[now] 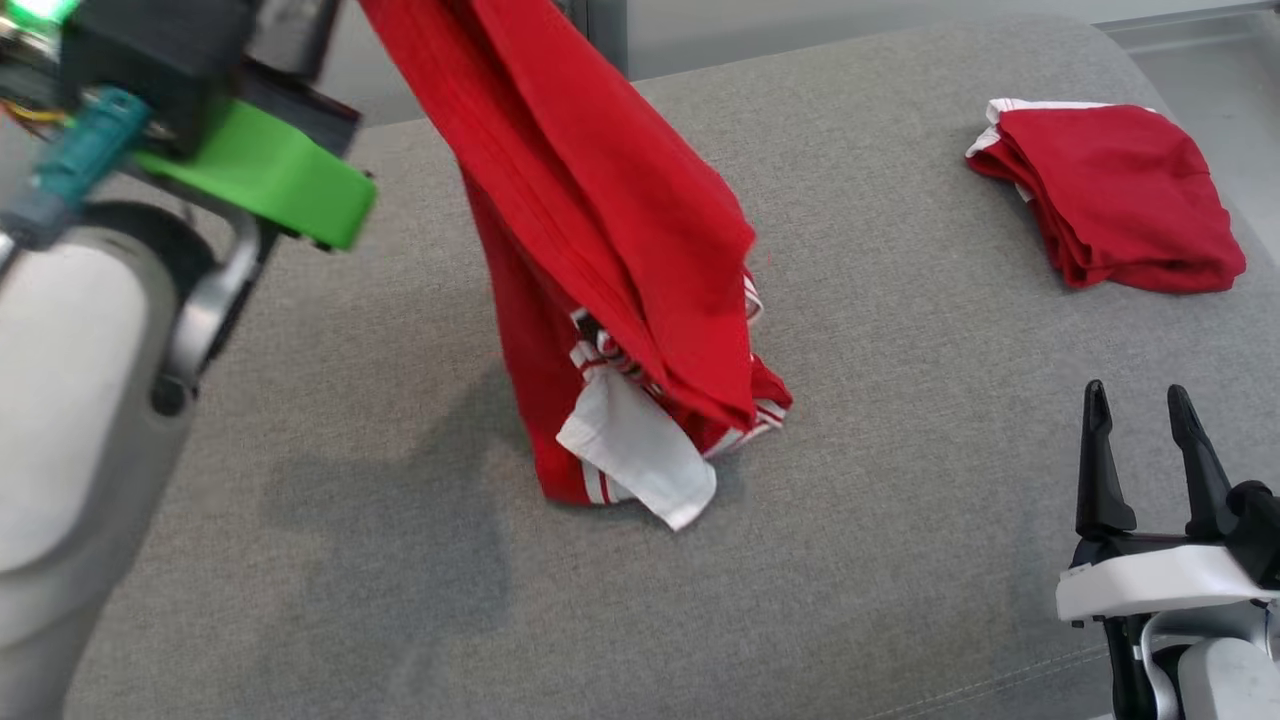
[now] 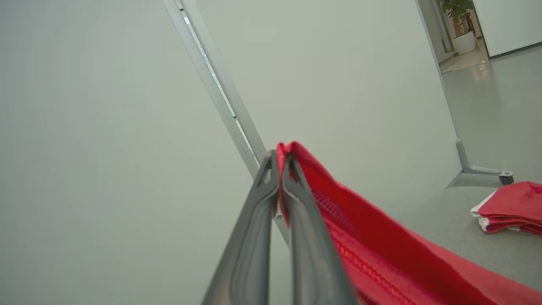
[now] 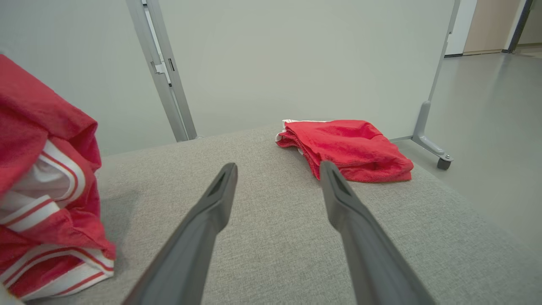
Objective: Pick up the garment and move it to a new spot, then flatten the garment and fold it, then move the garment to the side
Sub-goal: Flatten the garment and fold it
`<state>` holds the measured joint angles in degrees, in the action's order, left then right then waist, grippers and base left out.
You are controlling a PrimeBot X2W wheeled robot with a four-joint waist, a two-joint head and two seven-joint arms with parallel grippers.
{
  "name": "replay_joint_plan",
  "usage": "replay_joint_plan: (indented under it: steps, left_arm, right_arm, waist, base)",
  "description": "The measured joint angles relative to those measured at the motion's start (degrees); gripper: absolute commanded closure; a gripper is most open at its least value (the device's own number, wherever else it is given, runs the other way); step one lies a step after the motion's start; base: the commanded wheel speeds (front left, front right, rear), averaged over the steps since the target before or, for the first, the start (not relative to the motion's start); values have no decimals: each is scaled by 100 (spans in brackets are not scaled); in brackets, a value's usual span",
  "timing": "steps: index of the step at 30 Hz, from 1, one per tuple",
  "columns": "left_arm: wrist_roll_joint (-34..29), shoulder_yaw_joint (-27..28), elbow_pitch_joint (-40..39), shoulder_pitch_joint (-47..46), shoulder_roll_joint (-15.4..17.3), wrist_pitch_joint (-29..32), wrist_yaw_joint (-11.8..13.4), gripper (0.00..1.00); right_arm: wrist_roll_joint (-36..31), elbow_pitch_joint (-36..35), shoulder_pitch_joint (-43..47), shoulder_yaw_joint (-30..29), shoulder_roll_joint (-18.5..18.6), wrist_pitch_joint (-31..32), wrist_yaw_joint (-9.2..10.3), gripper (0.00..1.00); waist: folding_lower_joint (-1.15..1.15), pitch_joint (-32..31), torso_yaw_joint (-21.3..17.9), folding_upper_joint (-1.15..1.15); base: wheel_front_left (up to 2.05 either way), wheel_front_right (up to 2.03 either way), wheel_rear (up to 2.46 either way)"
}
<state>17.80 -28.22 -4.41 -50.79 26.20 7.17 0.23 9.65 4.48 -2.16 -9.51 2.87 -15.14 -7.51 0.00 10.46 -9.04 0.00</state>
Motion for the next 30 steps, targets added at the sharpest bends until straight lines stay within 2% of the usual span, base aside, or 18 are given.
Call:
replay_joint_plan:
  steps: [7, 14, 18, 22, 27, 30]
  left_arm:
    - [269, 567, 74, -402, 449, 241, -12, 100]
    - [379, 589, 180, -410, 449, 328, 54, 100]
    - [380, 192, 281, -180, 67, 359, 90, 100]
    - [426, -393, 434, 258, -753, 219, 237, 100]
    - [459, -1149, 925, 598, -1851, -203, 294, 100]
    - [422, -1457, 1321, 592, -2178, -471, 290, 100]
  right_arm:
    - [35, 54, 70, -91, 1, 0, 0, 0]
    - [32, 70, 27, -58, 0, 1, 0, 0]
    - [29, 68, -45, -18, 0, 0, 0, 0]
    - [34, 85, -86, 67, 0, 1, 0, 0]
    - [65, 101, -229, 240, 1, 0, 0, 0]
    - [71, 121, -316, 360, 2, 0, 0, 0]
  waist:
    - [0, -41, 7, 0]
    - [0, -28, 38, 0]
    - [0, 30, 47, 0]
    - [0, 102, 23, 0]
    - [0, 219, -134, 0]
    - [0, 303, -272, 0]
  base:
    - [0, 0, 0]
    - [0, 0, 0]
    - [0, 0, 0]
    - [0, 0, 0]
    - [0, 0, 0]
    - [0, 0, 0]
